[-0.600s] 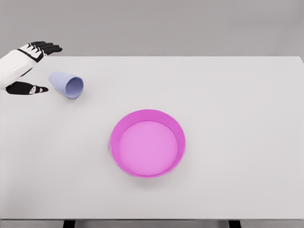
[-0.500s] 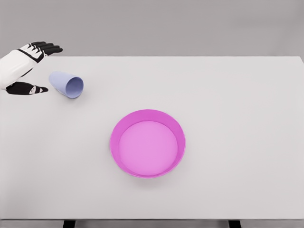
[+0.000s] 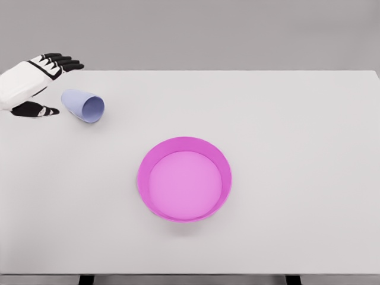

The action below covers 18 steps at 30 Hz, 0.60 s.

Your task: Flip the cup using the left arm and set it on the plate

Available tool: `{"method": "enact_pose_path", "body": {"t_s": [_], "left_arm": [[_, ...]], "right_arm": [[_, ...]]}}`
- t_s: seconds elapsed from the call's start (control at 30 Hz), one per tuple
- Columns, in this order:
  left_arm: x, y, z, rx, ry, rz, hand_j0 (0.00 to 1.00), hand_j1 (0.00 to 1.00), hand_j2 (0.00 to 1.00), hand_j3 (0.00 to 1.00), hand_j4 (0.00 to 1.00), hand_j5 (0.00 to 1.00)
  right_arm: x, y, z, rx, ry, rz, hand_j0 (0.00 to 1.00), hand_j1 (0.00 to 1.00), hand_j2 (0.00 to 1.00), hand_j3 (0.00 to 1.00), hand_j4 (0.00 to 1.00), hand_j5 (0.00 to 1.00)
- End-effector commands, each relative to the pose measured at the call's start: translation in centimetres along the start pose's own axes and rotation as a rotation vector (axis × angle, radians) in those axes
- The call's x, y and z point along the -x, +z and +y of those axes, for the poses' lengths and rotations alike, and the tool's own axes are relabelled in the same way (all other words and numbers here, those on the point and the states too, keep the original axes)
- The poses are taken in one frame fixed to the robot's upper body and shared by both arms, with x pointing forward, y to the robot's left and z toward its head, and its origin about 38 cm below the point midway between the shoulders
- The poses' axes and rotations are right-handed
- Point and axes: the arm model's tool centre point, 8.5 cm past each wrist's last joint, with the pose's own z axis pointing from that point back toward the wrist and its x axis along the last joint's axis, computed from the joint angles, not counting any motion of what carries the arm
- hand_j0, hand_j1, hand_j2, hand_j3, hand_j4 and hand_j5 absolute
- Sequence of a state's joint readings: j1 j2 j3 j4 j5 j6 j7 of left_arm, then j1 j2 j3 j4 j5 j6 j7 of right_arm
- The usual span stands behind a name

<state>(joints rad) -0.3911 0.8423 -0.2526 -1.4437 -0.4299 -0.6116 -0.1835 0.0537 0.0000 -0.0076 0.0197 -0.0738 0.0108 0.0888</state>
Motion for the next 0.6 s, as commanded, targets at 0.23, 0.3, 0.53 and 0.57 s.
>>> {"method": "enact_pose_path", "body": {"t_s": [0.23,0.3,0.53,0.57], "left_arm": [[-0.57,-0.89,-0.49,0.019,-0.01,-0.019,1.0,1.0,1.0,1.0,1.0,1.0],[-0.27,-0.73,-0.09,0.01,-0.015,-0.009,1.0,1.0,1.0,1.0,1.0,1.0],[-0.71,-1.1,-0.44,0.013,-0.008,-0.023,1.0,1.0,1.0,1.0,1.0,1.0],[-0.7,-1.16,-0.29,0.008,-0.01,-0.023,1.0,1.0,1.0,1.0,1.0,1.0]], "right_arm": [[0.01,0.0,0.0,0.0,0.002,0.0,1.0,1.0,1.0,1.0,1.0,1.0],[0.01,0.0,0.0,0.0,0.0,0.0,1.0,1.0,1.0,1.0,1.0,1.0],[0.01,0.0,0.0,0.0,0.0,0.0,1.0,1.0,1.0,1.0,1.0,1.0],[0.01,0.0,0.0,0.0,0.0,0.0,1.0,1.0,1.0,1.0,1.0,1.0]]}}
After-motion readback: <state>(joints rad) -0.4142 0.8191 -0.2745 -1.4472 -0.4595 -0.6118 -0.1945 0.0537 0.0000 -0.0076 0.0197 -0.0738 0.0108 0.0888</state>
